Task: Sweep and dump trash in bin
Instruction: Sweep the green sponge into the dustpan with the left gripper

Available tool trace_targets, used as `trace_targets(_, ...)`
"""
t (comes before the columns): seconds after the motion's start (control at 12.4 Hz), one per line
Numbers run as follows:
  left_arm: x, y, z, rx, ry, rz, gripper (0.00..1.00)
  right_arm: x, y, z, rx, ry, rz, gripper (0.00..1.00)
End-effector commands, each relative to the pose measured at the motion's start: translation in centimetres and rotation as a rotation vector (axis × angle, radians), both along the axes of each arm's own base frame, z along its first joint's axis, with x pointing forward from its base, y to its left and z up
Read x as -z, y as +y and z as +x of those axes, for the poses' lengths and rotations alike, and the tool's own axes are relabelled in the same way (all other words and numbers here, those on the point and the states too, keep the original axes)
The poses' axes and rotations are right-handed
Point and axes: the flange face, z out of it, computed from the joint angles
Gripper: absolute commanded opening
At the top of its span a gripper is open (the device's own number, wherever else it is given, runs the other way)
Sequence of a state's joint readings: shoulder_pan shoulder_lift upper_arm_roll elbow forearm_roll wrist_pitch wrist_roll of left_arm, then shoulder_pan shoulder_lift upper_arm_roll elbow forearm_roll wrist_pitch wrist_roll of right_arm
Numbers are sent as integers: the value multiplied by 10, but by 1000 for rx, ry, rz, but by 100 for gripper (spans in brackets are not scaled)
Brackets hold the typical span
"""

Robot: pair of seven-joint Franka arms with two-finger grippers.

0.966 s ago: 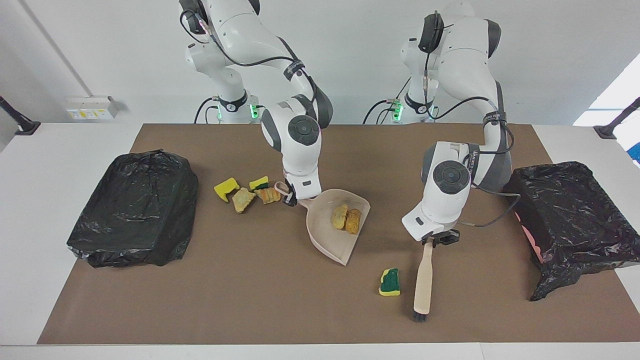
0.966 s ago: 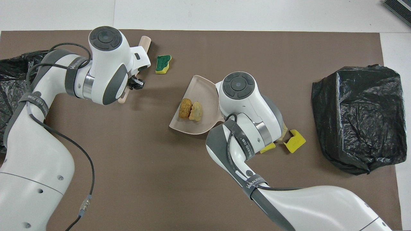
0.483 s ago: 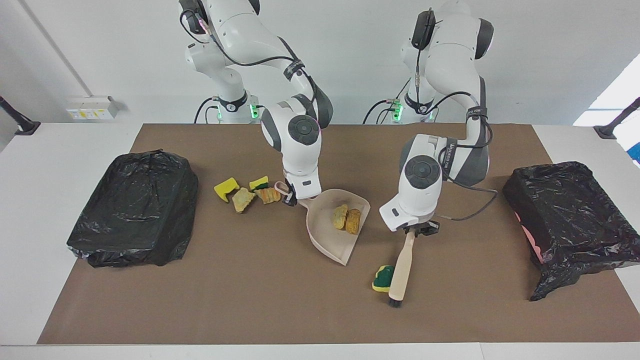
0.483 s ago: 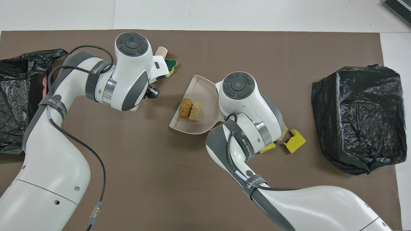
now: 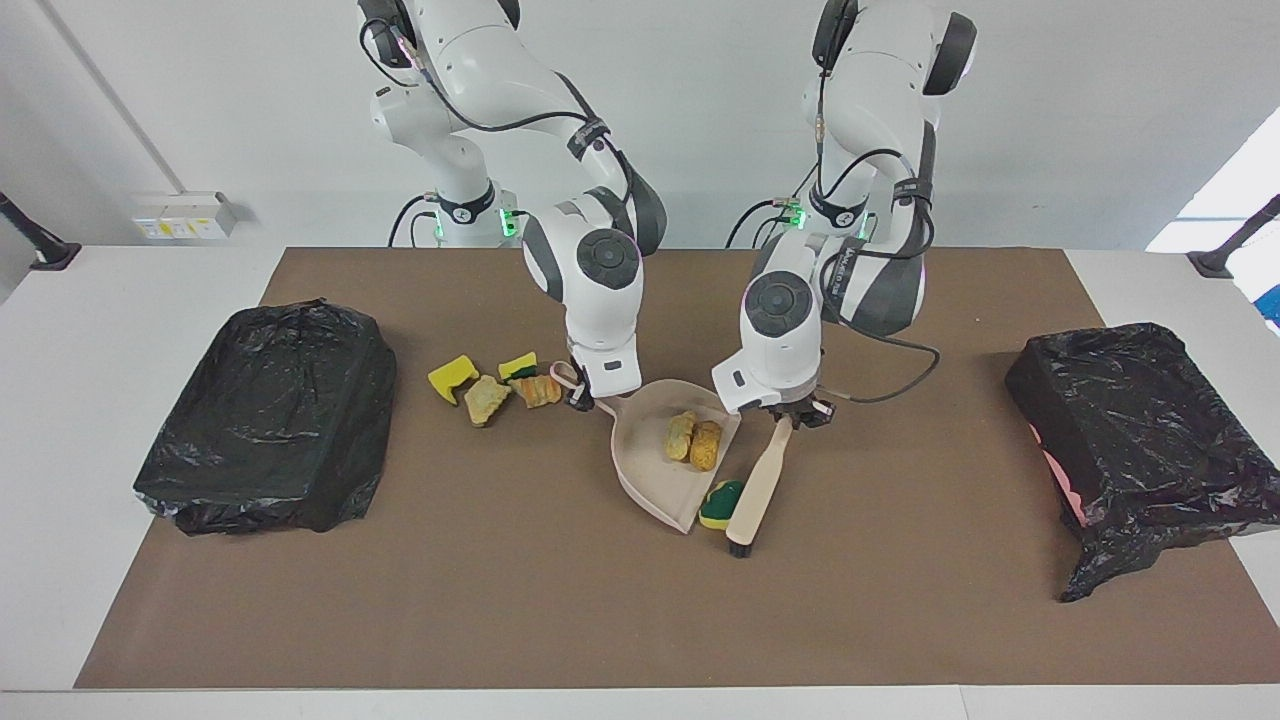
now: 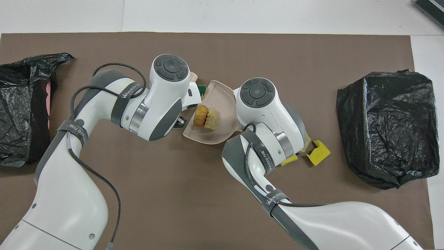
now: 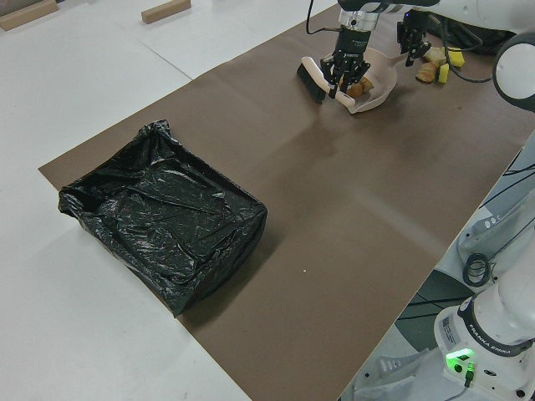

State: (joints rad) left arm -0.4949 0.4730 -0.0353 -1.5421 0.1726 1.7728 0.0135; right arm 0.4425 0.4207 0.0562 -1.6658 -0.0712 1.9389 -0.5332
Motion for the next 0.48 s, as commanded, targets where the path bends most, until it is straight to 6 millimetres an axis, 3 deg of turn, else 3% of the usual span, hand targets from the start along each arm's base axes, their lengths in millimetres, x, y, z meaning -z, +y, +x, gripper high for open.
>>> trace_targets(0.0,-15,-24,-37,-34,5,-19,0,-7,-2,-7,26,13,4,0)
trace_targets(0.24,-26,-57,-61,-78,-35,-20,0,-7,-2,-7,26,13,4,0)
trace_targets(0.4,-42,-52,-60,-91,-51,-30,0,-7,-3,-7,23,12,5,0)
